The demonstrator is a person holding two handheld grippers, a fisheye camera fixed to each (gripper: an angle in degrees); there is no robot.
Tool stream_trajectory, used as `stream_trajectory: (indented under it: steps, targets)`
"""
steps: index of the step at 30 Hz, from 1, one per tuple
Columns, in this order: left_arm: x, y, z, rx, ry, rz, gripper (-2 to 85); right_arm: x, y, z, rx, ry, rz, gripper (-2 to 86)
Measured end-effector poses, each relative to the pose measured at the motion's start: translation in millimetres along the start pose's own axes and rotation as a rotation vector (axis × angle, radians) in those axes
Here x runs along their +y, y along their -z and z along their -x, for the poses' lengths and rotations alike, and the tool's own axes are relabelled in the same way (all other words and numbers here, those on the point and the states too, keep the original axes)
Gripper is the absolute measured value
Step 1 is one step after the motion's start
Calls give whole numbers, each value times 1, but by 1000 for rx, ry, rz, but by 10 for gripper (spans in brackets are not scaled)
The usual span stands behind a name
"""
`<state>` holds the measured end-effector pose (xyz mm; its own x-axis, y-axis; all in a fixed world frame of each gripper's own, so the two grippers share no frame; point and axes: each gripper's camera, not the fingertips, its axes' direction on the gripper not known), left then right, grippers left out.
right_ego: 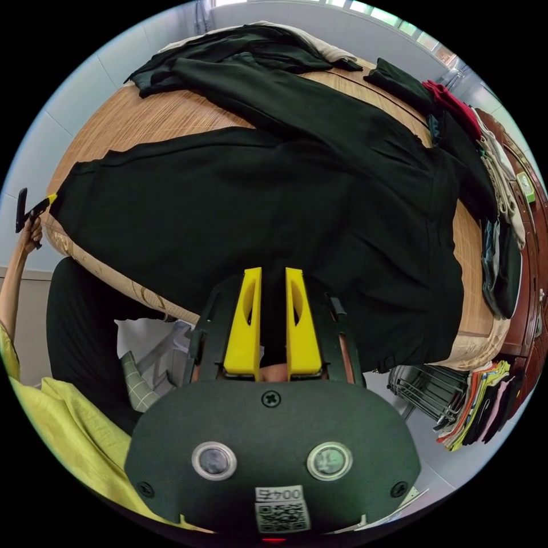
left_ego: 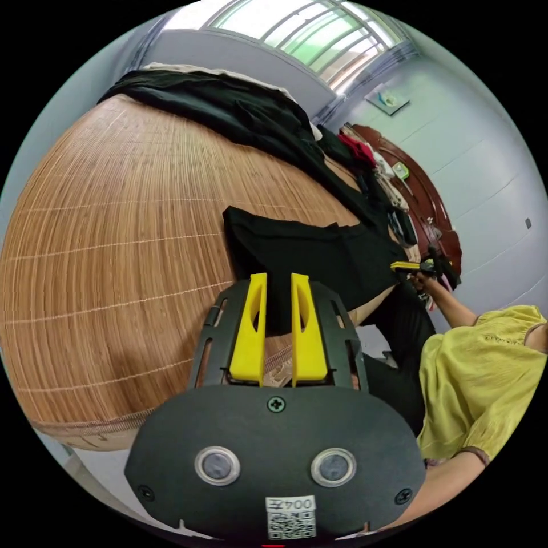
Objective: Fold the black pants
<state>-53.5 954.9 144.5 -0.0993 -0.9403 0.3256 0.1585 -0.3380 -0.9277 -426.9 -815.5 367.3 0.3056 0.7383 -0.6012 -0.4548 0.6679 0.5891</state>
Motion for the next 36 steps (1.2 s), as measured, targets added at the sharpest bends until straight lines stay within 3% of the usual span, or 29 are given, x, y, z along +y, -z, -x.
stream_trajectory:
  steps: [11, 15, 19, 22, 26, 31, 36]
  targets:
    - [-32, -48, 26, 2, 14, 189, 33, -8, 21, 13, -1, -2, -33, 72]
    - [-18, -33, 14, 28, -7, 116, 24, -6, 32, 21, 40, 19, -85, 66]
    - [10, 11, 7, 138, 26, -26, 22, -1, 76, 38, -13, 34, -280, 82]
    - [23, 25, 2, 200, 24, -87, 22, -16, 114, 69, -150, 148, -441, 99]
    - [27, 28, -13, 134, -15, -117, 22, -71, 156, 153, -279, 416, -520, 96]
    - [32, 29, -32, 85, -104, -148, 23, -151, 191, 277, -266, 743, -521, 100]
    - [41, 29, -37, 77, -147, -168, 24, -229, 192, 389, -305, 1010, -375, 124]
